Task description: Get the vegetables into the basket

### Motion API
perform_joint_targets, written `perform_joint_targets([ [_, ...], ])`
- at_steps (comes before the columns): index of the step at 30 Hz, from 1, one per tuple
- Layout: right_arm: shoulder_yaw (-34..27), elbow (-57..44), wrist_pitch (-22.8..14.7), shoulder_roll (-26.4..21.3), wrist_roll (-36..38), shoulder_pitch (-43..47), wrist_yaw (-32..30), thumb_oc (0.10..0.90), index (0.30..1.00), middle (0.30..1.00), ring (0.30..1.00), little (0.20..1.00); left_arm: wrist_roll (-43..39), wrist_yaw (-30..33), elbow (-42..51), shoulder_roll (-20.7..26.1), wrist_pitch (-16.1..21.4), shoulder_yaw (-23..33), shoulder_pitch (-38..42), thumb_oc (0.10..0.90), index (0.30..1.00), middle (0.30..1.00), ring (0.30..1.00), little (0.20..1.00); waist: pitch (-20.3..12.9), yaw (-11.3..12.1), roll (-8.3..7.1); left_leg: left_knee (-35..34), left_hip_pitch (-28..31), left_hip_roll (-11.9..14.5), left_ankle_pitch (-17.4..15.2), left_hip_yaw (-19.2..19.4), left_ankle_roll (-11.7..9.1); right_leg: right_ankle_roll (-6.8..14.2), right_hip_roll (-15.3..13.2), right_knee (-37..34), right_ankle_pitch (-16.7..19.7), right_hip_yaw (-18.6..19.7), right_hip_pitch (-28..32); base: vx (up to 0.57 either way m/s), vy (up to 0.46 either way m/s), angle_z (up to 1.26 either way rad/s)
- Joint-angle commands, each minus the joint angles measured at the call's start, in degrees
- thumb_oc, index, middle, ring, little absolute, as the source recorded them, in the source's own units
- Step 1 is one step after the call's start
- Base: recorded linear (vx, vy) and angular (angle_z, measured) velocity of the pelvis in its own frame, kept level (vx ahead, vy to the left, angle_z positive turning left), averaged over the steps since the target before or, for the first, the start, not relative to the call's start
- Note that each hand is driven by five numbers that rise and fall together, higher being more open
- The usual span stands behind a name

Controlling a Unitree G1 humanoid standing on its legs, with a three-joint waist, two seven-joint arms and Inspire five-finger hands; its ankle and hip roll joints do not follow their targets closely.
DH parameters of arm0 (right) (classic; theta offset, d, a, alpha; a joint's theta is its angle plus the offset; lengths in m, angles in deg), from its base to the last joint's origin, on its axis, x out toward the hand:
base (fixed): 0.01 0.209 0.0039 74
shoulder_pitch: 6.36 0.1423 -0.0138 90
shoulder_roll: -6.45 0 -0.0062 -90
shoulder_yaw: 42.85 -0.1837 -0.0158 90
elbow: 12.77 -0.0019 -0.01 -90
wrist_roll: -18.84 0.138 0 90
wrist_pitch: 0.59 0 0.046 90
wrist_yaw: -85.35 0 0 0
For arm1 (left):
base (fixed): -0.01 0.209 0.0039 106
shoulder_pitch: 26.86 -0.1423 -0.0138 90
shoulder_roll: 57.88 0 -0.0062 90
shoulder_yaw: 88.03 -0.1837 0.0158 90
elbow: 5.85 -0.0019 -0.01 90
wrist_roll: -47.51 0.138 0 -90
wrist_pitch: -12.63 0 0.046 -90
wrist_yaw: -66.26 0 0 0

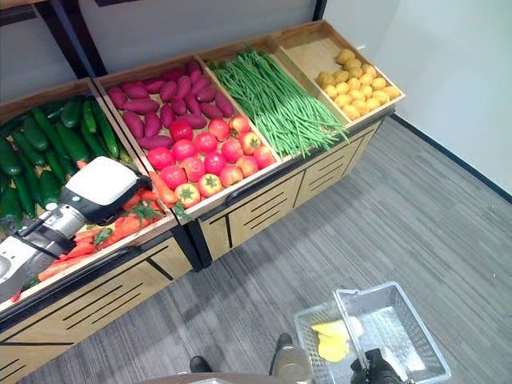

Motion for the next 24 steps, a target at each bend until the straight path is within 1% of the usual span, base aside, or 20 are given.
perform_joint_targets([
  [1,2.13,-0.67,-1.14,-2.18,0.06,1.92,-1.91,0.400,0.300,0.300,0.300,0.300,-2.49,3.19,2.39,0.38,-0.07,9.02,4.92,0.400,0.300,0.300,0.300,0.300,-2.93,-1.43,-0.11,0.28,-0.71,-0.47,-1.43,-7.40,-2.02,5.97,-2.61,-2.23,2.69,2.32,2.61,0.06,-0.157,-0.34],
  [4,2.31,-1.08,-1.16,-2.58,0.07,2.33,-2.06,0.400,0.300,0.300,0.300,0.300,-3.34,3.34,2.96,-0.44,0.03,9.72,4.41,0.400,0.300,0.300,0.300,0.300,-2.95,-1.95,0.61,0.23,-0.81,0.66,-0.37,-7.16,-3.11,5.22,-0.96,-4.98,2.42,2.28,3.52,0.04,-0.184,-0.28],
  [6,1.93,-1.17,-1.10,-3.28,0.28,2.27,-2.22,0.400,0.300,0.300,0.300,0.300,-4.07,2.85,3.85,-1.90,0.31,10.63,3.77,0.400,0.300,0.300,0.300,0.300,-3.11,-2.44,1.26,0.24,-0.62,1.90,0.66,-7.03,-4.28,4.46,0.65,-6.62,1.81,2.22,4.51,0.05,-0.264,-0.20],
  [10,1.16,-1.92,-1.12,-4.88,0.75,1.84,-2.41,0.400,0.300,0.300,0.300,0.300,-5.41,2.35,4.23,-3.18,0.71,10.37,5.04,0.400,0.300,0.300,0.300,0.300,-2.84,-3.36,3.18,0.56,-0.03,4.04,2.64,-6.75,-5.98,2.75,2.62,-5.65,-0.38,2.44,5.06,0.03,-0.226,-0.12],
  [11,1.15,-2.06,-1.19,-5.23,1.02,1.82,-2.61,0.400,0.300,0.300,0.300,0.300,-5.99,2.56,4.12,-4.08,0.73,10.00,5.85,0.400,0.300,0.300,0.300,0.300,-2.50,-3.59,3.72,1.70,-0.40,4.92,3.33,-6.74,-6.71,2.11,3.21,-5.83,-0.84,2.55,5.42,0.00,-0.216,-0.06],
  [12,1.12,-2.02,-1.26,-5.43,1.07,1.86,-2.70,0.400,0.300,0.300,0.300,0.300,-6.35,2.54,3.86,-4.58,0.89,9.45,6.65,0.400,0.300,0.300,0.300,0.300,-2.25,-3.59,4.01,3.30,-1.03,5.64,3.31,-6.90,-7.22,1.68,3.58,-6.20,-1.01,2.46,5.79,-0.01,-0.279,0.02],
  [14,0.47,-1.75,-1.24,-6.31,1.36,1.91,-2.97,0.400,0.300,0.300,0.300,0.300,-6.94,2.55,4.42,-5.43,1.45,8.86,7.72,0.400,0.300,0.300,0.300,0.300,-1.24,-3.60,4.13,8.54,-2.75,7.40,3.09,-7.80,-8.53,0.57,4.01,-6.56,-1.70,2.41,6.85,-0.02,-0.215,0.04],
  [15,0.32,-1.06,-1.11,-7.16,1.87,3.17,-3.02,0.400,0.300,0.300,0.300,0.300,-7.40,2.47,6.92,-5.92,1.71,9.57,7.00,0.400,0.300,0.300,0.300,0.300,0.32,-2.13,4.38,11.51,-5.89,5.60,4.10,-16.32,-7.66,-0.62,4.56,-5.73,-1.58,4.19,6.20,-0.04,-0.097,-0.23],
  [16,0.10,-0.59,-1.17,-7.23,2.48,3.70,-2.99,0.400,0.300,0.300,0.300,0.300,-7.05,2.83,7.76,-5.95,1.68,10.41,5.56,0.400,0.300,0.300,0.300,0.300,0.42,-0.92,4.14,10.42,-7.55,3.60,2.92,-21.60,-6.44,-0.58,4.47,-5.79,-1.38,5.74,5.88,0.00,-0.039,-0.44],
  [17,0.64,-0.11,-1.36,-7.29,2.55,4.58,-3.00,0.400,0.300,0.300,0.300,0.300,-6.01,3.88,8.41,-5.94,1.43,12.04,3.66,0.400,0.300,0.300,0.300,0.300,0.25,0.09,3.73,8.26,-8.87,2.44,1.76,-27.24,-5.37,-0.27,4.38,-5.71,-0.98,8.75,5.17,0.13,0.045,-1.41],
  [18,1.40,0.10,-1.54,-7.20,2.30,5.01,-2.97,0.400,0.300,0.300,0.300,0.300,-5.86,4.85,10.00,-6.20,1.57,13.68,1.71,0.400,0.300,0.300,0.300,0.300,0.35,1.43,3.36,6.43,-10.05,1.34,2.15,-34.29,-5.00,-0.05,4.79,-5.84,-0.71,12.13,4.84,0.12,0.101,-1.56],
  [19,2.43,0.05,-2.05,-7.30,2.05,5.49,-2.80,0.400,0.300,0.300,0.300,0.300,-5.10,5.84,11.39,-5.46,1.75,14.92,0.19,0.400,0.300,0.300,0.300,0.300,0.41,1.86,3.33,4.33,-10.88,0.56,3.43,-39.22,-4.64,0.11,5.48,-5.91,0.09,15.88,3.74,0.09,0.162,-2.08],
  [20,2.56,0.01,-2.11,-7.28,2.05,5.43,-2.58,0.400,0.300,0.300,0.300,0.300,-4.91,5.48,12.43,-5.15,2.10,14.67,0.52,0.400,0.300,0.300,0.300,0.300,0.07,1.11,3.49,3.71,-10.32,0.55,3.03,-38.26,-4.35,0.38,5.43,-6.00,-0.01,16.41,3.80,0.08,0.259,-1.65],
  [21,2.46,-0.04,-2.07,-6.98,2.04,4.80,-2.54,0.400,0.300,0.300,0.300,0.300,-4.71,4.89,13.30,-4.48,2.82,13.82,0.86,0.400,0.300,0.300,0.300,0.300,-0.63,0.54,3.71,2.77,-8.82,0.43,2.72,-36.27,-4.09,0.59,5.08,-6.05,0.05,16.98,4.05,0.09,0.269,-1.40],
  [22,2.45,-0.06,-1.99,-6.87,1.90,4.71,-2.43,0.400,0.300,0.300,0.300,0.300,-4.69,4.61,13.67,-4.20,2.92,13.16,1.28,0.400,0.300,0.300,0.300,0.300,-0.80,0.49,3.61,2.14,-7.92,0.12,2.41,-35.58,-3.70,0.81,4.80,-5.86,-0.05,17.46,4.11,0.10,0.323,-0.77],
  [23,2.45,0.05,-1.79,-6.75,1.88,4.63,-2.41,0.400,0.300,0.300,0.300,0.300,-4.68,4.35,14.47,-4.07,3.24,12.32,1.54,0.400,0.300,0.300,0.300,0.300,-1.03,-0.05,3.45,1.76,-6.88,-0.77,1.67,-34.94,-2.95,1.41,4.31,-5.44,0.04,18.71,3.86,0.03,0.353,-0.27],
  [24,2.55,0.19,-1.68,-6.38,1.86,4.78,-2.19,0.400,0.300,0.300,0.300,0.300,-4.12,4.14,14.67,-3.36,3.34,11.38,2.08,0.400,0.300,0.300,0.300,0.300,-1.23,-0.67,3.21,1.38,-5.58,-1.83,0.80,-33.06,-2.22,2.28,3.64,-4.68,0.70,20.50,3.04,0.01,0.378,-0.18],
])
